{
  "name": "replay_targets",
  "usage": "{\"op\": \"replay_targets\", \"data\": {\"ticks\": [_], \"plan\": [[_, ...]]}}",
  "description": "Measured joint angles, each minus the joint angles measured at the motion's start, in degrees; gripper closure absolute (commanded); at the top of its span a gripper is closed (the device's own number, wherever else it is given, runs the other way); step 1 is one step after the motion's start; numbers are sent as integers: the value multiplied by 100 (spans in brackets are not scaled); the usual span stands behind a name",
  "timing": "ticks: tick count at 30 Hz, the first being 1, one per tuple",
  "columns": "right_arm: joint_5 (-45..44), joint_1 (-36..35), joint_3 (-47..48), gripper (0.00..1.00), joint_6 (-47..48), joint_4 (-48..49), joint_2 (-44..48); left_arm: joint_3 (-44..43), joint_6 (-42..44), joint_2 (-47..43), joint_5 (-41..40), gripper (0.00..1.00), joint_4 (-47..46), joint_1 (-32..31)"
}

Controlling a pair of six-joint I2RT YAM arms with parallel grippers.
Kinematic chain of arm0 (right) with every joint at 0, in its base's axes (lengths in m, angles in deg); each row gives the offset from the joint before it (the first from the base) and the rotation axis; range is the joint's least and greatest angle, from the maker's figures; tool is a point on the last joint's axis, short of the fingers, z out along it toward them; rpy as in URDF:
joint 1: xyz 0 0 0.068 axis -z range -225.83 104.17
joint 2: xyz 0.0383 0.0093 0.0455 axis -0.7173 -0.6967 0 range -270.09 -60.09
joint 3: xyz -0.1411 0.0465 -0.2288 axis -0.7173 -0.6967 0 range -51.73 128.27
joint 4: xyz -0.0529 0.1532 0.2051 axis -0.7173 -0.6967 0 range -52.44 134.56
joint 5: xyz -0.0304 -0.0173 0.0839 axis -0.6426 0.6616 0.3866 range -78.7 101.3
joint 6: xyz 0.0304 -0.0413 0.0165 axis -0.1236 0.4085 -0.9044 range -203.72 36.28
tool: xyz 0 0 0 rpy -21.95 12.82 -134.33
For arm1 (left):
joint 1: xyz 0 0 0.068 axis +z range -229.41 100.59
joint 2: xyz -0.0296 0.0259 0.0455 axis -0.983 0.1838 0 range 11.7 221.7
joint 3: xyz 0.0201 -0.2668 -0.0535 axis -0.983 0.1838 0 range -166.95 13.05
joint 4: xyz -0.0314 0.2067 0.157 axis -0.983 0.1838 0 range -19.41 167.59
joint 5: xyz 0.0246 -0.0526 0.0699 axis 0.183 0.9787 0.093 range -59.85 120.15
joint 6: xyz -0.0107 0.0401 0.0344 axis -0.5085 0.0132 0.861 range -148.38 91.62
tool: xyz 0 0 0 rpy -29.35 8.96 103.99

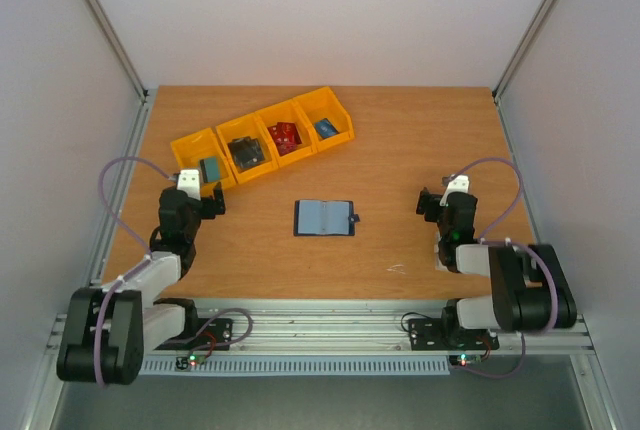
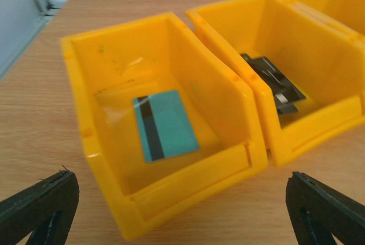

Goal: Take the credit cards out of the card holder

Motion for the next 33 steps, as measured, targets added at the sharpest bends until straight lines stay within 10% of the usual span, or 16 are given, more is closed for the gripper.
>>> {"op": "replay_targets", "data": {"ticks": [8, 33], "plan": [[269, 0, 20, 2, 74, 1814, -1318, -509, -354, 1287, -597, 1, -710, 24], [1130, 358, 1154, 2, 173, 387, -1241, -697, -251, 2406, -448, 1, -1644, 114]]}}
